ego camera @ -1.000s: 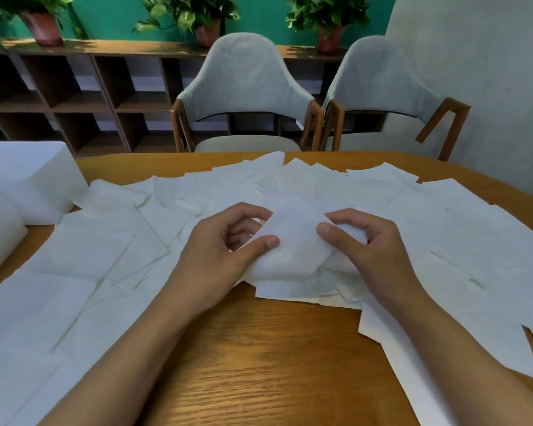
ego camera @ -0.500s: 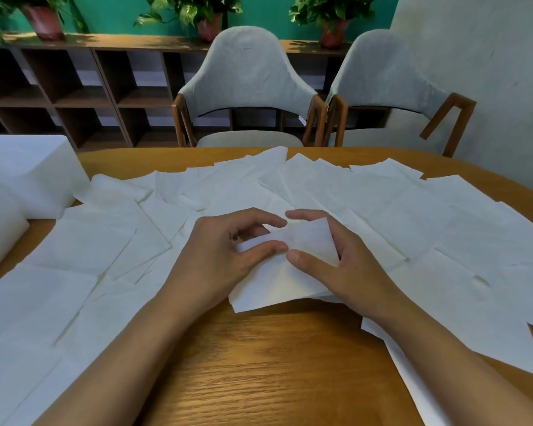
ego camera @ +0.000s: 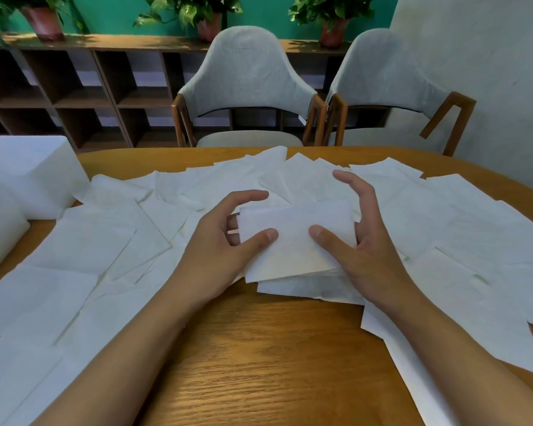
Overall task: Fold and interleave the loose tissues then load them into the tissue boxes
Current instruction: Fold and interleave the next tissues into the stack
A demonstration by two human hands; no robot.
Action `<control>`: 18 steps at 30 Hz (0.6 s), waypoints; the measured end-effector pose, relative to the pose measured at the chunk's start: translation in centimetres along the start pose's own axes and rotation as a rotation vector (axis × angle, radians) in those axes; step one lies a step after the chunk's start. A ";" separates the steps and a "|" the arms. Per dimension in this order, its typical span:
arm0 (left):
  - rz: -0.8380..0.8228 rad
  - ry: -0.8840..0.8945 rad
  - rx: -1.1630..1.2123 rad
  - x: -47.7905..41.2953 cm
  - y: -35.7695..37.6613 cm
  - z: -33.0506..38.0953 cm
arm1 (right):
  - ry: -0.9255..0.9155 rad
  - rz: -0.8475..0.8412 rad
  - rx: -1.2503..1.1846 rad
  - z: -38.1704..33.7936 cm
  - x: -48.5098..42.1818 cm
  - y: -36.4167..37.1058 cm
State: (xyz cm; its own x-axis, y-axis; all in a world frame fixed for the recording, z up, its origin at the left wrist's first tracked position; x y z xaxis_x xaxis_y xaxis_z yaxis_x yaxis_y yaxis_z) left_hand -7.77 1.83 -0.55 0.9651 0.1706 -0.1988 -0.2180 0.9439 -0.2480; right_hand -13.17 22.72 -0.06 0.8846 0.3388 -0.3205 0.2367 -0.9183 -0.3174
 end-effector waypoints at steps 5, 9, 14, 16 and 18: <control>0.075 0.013 0.049 0.1 0.3 -0.2 | 0.008 -0.154 0.050 0.4 0.2 -0.5; 0.124 0.068 0.008 0.0 0.6 -0.7 | 0.050 -0.026 0.094 1.2 0.0 -1.0; -0.037 0.426 -0.422 0.7 1.8 -1.3 | 0.059 0.165 0.134 1.5 -1.1 -3.6; -0.190 0.510 -0.494 0.7 3.2 -1.8 | 0.079 0.182 0.142 1.8 -1.2 -3.9; -0.239 0.582 -0.559 0.3 4.8 -2.2 | 0.092 0.197 0.154 1.9 -1.2 -4.1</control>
State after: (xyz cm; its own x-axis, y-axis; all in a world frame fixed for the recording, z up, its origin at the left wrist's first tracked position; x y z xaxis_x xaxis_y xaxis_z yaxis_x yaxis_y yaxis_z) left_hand -8.84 5.75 -3.84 0.7989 -0.3335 -0.5006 -0.2054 0.6310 -0.7481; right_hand -16.00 26.47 -0.06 0.9421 0.1299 -0.3092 -0.0016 -0.9202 -0.3914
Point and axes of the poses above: each hand's wrist, its own x-axis away from the middle knuckle, its own y-axis out of the palm, z = x × y, the point moved 1 cm from there along -x, towards the middle knuckle, and after that the axes turned 3 degrees about x, right-handed, at the moved point
